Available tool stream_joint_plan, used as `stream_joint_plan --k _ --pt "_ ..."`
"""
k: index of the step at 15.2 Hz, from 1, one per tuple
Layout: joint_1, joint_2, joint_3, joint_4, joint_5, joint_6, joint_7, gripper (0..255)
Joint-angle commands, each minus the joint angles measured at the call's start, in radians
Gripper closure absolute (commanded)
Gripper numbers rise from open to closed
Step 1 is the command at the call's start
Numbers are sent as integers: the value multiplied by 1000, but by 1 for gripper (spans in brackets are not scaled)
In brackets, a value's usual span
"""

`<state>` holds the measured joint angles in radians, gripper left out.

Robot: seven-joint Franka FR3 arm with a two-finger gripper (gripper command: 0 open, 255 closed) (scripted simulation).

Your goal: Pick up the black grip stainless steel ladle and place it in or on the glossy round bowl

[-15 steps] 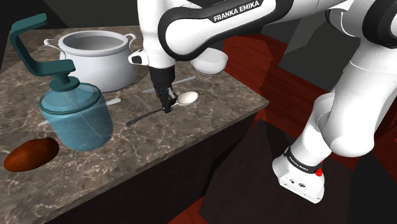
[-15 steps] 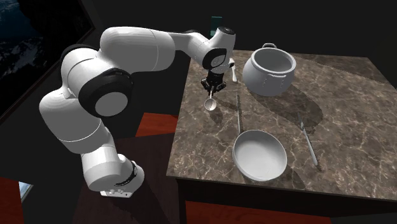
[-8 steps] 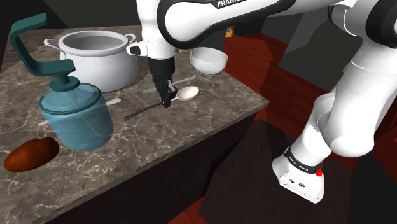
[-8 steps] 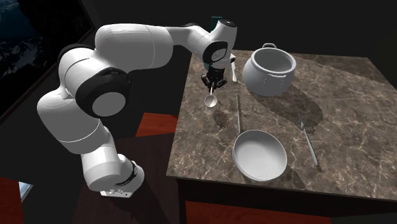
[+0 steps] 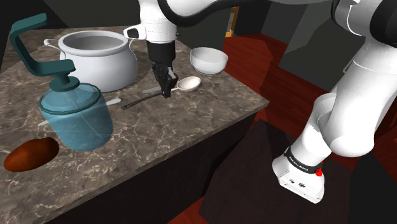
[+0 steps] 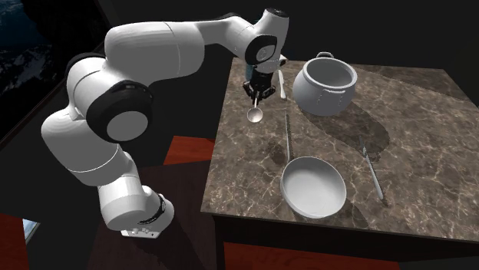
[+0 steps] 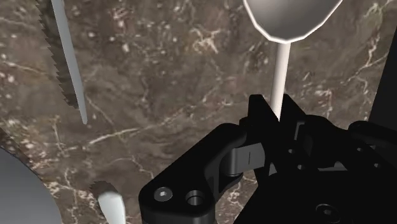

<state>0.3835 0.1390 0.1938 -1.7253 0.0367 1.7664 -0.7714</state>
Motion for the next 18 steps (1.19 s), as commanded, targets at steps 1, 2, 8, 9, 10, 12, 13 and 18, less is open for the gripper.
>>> stream_joint_plan --k 1,2,8,9,10,12,13,18 --pt "0 -4 0 22 1 -26 2 255" --pt "0 -5 1 34 1 -39 2 255" --pt "1 -5 1 115 0 -120 6 255" --pt "1 -4 1 129 0 -133 7 255" --pt "1 -3 1 144 0 -147 8 255" --pt "2 0 1 175 -1 -175 9 255" --pt "2 2 2 191 -1 -189 10 255" --pt "-25 -15 -18 206 0 -224 -34 255"
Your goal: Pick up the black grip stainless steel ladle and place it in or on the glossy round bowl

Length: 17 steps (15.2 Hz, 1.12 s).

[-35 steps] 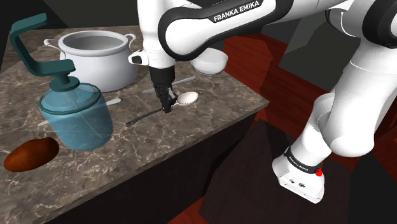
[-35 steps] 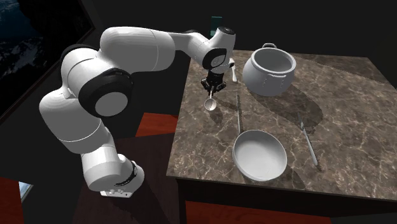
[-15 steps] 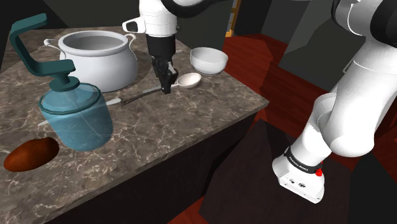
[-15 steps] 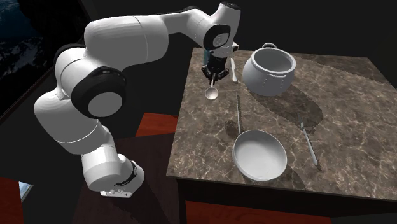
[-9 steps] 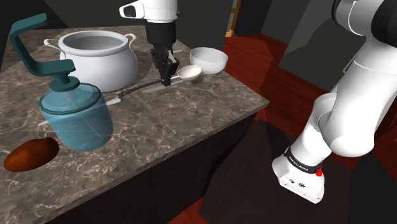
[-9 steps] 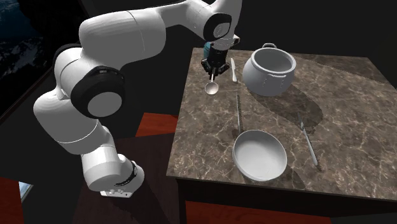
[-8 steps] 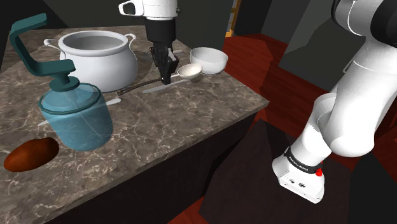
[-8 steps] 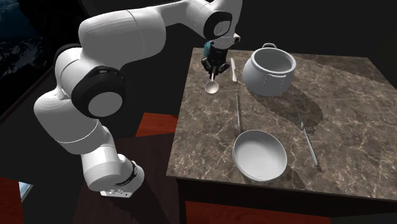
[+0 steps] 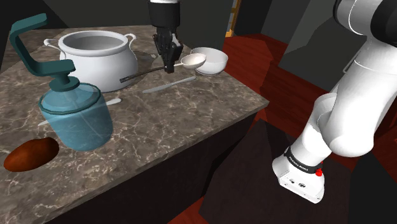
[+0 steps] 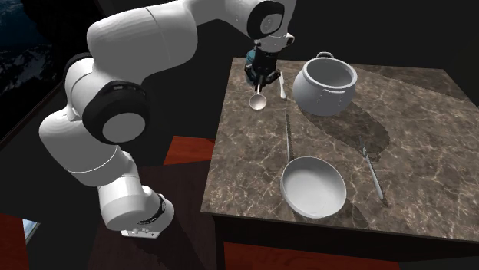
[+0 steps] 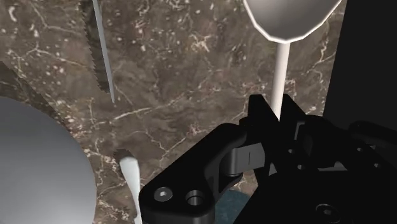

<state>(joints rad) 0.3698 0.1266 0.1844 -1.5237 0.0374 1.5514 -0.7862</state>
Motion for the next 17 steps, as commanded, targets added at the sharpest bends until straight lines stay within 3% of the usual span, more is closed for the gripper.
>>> stream_joint_plan --k 1,9,17 --pt "-24 -13 -18 -7 0 -8 -43 255" --pt "-127 -57 -103 -51 -6 -16 -229 255" --pt "-226 -34 -189 -12 -21 -37 -413 255"
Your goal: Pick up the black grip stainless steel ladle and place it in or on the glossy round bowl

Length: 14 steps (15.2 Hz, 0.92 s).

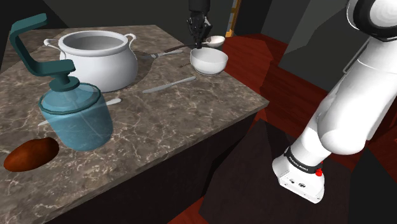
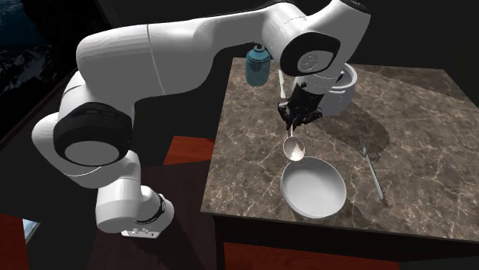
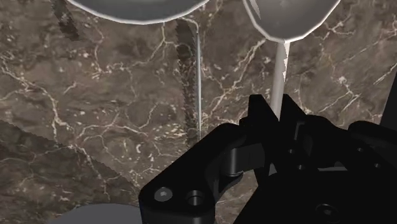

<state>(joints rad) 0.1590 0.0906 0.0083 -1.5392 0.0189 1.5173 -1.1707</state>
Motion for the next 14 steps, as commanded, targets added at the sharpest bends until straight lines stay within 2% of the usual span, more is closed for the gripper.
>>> stream_joint_plan --k 1,12,14 --pt "-27 9 -23 15 -4 -7 -52 255" --pt "-169 158 -123 226 -4 -71 -290 255" --pt "-168 149 -122 187 -5 -40 -289 255"
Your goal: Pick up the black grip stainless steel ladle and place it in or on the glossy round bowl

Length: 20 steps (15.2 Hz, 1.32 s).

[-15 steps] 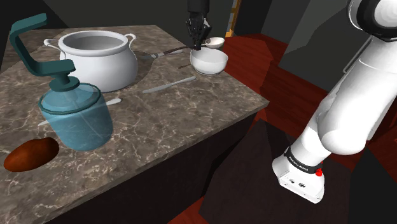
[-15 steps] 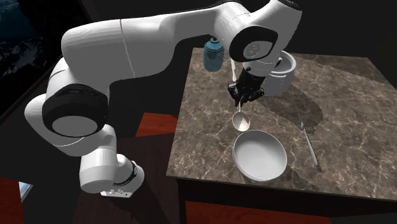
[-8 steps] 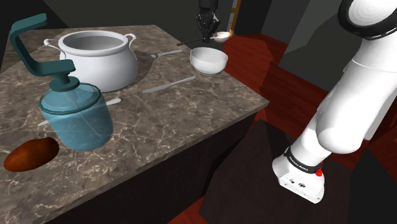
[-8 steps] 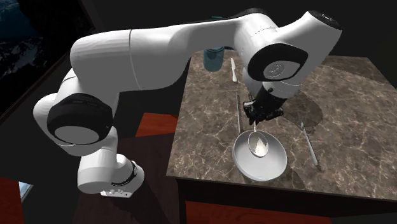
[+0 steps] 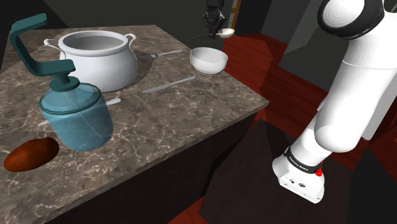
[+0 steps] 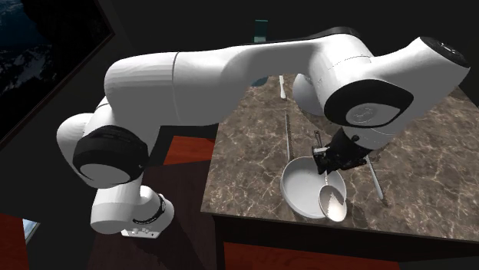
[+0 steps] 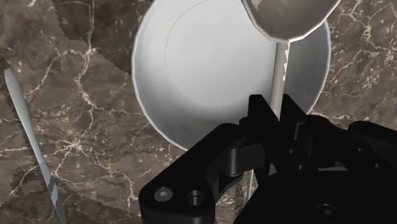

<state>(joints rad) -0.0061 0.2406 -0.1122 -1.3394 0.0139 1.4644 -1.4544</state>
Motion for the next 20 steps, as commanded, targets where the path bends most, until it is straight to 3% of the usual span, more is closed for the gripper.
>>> stream_joint_plan --k 1,13,20 --pt "-2 -5 -2 -32 -1 28 -5 255" --pt "1 -26 0 -234 -3 209 -3 255" --pt "1 -26 0 -234 -3 209 -3 255"
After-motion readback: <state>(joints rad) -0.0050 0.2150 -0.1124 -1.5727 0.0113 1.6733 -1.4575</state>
